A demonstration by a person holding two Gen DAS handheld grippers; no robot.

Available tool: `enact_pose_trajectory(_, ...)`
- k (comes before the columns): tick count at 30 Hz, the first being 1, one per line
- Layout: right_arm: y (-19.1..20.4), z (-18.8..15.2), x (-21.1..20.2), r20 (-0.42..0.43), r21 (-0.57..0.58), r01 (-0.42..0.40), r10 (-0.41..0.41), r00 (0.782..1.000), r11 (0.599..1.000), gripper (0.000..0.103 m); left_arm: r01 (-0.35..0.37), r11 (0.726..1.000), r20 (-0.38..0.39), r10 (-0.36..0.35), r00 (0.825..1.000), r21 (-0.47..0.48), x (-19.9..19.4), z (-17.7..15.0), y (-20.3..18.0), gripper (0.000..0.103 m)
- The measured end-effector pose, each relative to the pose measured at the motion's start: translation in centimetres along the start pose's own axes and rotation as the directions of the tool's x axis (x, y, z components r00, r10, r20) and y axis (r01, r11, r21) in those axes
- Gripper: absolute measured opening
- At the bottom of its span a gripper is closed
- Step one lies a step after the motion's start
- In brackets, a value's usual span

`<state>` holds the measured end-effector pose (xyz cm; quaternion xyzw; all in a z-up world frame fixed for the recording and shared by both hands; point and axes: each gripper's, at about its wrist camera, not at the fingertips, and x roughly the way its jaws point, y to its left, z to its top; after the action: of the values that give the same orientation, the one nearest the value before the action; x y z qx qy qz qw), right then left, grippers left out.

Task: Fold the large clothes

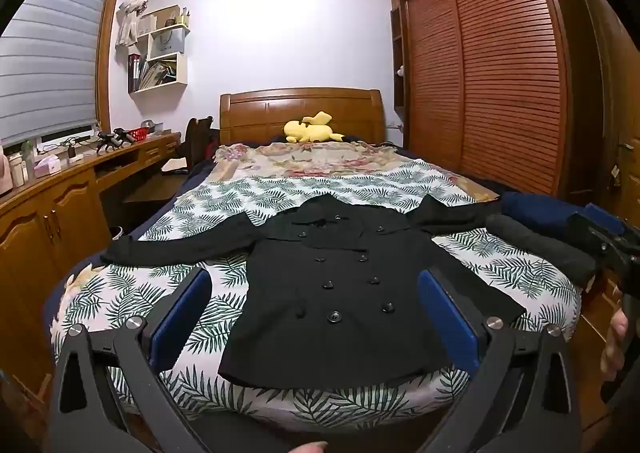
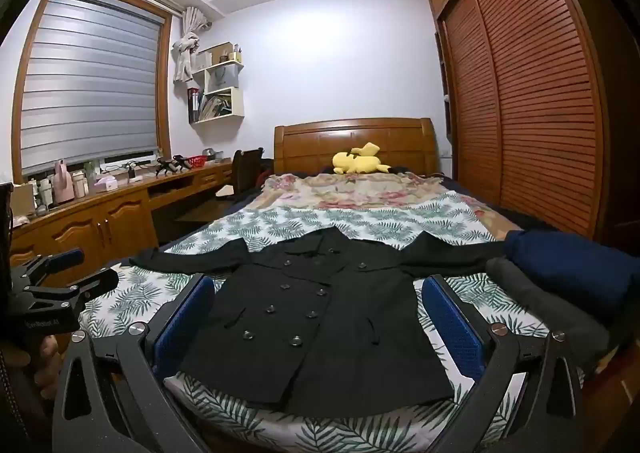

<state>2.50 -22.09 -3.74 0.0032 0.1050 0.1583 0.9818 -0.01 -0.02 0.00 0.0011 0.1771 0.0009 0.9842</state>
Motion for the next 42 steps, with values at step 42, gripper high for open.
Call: enact_pose_trajectory(42,0.1,-0.1,0.1,-0.011,0.004,0.0,0.001,1.0,1.0,0.103,0.007,1.0,0.016,-0.007,1.0,0.002,-0.7,0.4,-1.1,0.103)
